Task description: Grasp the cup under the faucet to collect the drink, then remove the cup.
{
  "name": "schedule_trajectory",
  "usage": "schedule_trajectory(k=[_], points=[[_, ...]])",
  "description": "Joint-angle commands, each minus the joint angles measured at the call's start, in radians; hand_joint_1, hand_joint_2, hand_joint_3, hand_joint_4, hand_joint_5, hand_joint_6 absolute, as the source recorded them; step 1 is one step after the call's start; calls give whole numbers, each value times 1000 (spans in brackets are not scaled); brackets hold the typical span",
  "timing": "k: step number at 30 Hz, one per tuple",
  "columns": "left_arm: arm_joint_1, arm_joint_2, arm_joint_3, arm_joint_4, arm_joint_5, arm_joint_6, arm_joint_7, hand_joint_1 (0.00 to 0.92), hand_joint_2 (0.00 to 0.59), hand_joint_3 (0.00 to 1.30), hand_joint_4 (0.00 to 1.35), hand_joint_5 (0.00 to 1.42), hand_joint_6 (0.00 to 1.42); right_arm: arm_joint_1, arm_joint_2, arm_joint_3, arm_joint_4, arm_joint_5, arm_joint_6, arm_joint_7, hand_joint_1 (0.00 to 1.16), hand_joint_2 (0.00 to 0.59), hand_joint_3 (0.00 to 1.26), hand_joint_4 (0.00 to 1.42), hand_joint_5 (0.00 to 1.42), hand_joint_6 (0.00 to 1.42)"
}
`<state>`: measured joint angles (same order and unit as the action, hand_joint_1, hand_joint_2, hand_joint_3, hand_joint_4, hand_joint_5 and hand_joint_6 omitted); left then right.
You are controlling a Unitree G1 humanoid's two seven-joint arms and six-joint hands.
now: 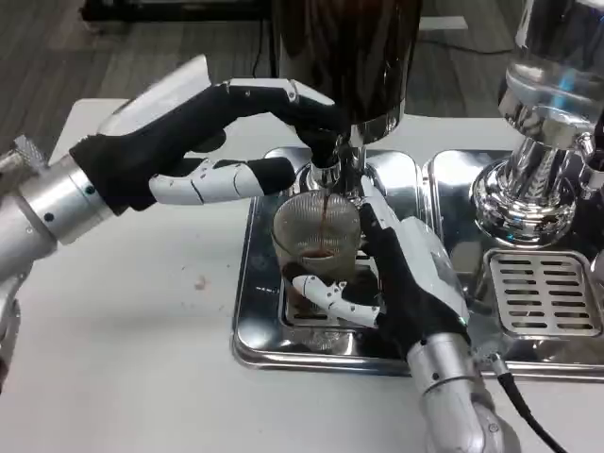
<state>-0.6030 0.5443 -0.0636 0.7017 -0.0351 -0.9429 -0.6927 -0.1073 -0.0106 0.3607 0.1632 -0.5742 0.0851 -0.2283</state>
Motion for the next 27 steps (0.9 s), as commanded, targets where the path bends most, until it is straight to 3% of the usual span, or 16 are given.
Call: schedule_trajectory(k=[1,9,16,27], points=[[34,13,-10,-20,6,11,-16,0,128,401,402,397,333,-4,7,10,12,-18,21,-15,629,177,0,0,64,305],[55,6,25,-34,-23,28,18,0,92,371,388,402,332,6,11,15,8,-20,19,-42,642,177,0,19,154,361],[80,15,63,-57,-37,51,45,0,98,367,387,411,345,11,20,26,12,-32,7,-93,650,192,87,133,228,414],[111,5,131,-70,-48,85,98,0,99,353,378,420,368,16,26,35,17,-36,5,-125,654,195,157,169,260,424]])
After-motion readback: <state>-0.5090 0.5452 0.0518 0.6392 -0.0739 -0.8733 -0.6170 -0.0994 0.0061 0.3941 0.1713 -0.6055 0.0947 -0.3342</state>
